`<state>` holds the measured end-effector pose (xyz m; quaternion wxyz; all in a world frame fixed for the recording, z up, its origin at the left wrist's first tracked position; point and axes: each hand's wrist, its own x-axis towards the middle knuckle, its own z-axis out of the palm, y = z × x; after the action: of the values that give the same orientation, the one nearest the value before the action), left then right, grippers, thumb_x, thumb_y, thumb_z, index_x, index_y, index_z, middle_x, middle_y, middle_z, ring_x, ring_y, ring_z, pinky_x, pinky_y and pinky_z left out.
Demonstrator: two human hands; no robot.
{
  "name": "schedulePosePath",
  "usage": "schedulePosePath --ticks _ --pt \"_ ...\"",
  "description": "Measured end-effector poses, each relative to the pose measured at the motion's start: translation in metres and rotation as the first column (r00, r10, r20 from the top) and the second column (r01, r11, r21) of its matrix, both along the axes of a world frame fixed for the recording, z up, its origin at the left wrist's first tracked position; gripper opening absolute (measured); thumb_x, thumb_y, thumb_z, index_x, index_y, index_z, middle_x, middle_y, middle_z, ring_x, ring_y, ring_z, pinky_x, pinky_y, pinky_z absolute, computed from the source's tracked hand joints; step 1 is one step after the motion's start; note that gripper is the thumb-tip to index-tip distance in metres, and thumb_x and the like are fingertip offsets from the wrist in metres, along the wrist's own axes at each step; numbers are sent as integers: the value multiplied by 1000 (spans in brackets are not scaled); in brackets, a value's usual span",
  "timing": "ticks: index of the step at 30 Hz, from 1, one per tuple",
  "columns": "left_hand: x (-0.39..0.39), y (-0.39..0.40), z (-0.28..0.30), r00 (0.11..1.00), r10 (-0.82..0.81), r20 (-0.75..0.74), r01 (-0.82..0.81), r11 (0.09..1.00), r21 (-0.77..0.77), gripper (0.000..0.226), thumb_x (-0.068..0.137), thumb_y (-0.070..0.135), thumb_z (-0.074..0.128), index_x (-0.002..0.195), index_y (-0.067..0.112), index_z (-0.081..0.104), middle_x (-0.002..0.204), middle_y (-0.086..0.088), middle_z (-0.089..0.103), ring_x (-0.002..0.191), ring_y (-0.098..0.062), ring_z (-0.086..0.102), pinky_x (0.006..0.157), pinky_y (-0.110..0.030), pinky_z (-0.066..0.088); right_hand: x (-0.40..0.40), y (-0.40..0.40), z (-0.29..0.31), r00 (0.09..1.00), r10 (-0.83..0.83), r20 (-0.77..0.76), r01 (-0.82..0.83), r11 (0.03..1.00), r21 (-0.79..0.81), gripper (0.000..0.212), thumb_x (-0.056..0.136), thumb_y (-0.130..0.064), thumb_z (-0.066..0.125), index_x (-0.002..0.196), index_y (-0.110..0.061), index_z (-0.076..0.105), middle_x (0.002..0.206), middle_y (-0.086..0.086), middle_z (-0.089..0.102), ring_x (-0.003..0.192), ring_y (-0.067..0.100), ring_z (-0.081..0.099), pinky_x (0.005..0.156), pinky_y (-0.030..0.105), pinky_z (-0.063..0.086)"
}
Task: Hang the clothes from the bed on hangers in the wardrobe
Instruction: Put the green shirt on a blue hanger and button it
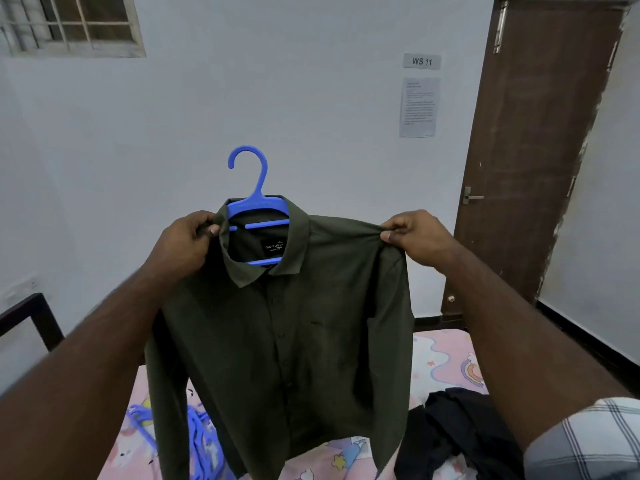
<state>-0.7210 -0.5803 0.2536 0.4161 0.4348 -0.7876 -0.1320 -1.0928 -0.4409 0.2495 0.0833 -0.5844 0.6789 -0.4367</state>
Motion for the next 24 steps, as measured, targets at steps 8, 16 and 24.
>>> schedulePosePath --ticks 8,16,24 --pt "-6 5 1 999 -46 -25 46 999 -2 17 102 16 51 105 18 67 96 -13 70 91 -34 64 69 -25 44 -6 -14 -7 994 -98 -56 94 993 -77 20 96 -23 64 114 -20 74 112 -5 73 102 6 63 90 18 42" --pt "-8 2 1 999 -30 -18 30 999 15 15 103 20 52 102 17 67 92 -6 69 82 -21 59 68 -25 44 -8 12 -40 954 123 275 -124 992 -12 11 85 -22 79 96 -20 77 93 -2 77 92 16 70 83 29 56" --pt "-6 2 -4 1000 -29 9 29 999 17 17 103 20 51 109 19 67 98 -5 70 93 -26 63 76 -34 45 -22 19 -30 986 -168 -17 166 984 -69 23 87 -5 72 103 -22 77 92 -7 73 81 -3 63 67 -3 39"
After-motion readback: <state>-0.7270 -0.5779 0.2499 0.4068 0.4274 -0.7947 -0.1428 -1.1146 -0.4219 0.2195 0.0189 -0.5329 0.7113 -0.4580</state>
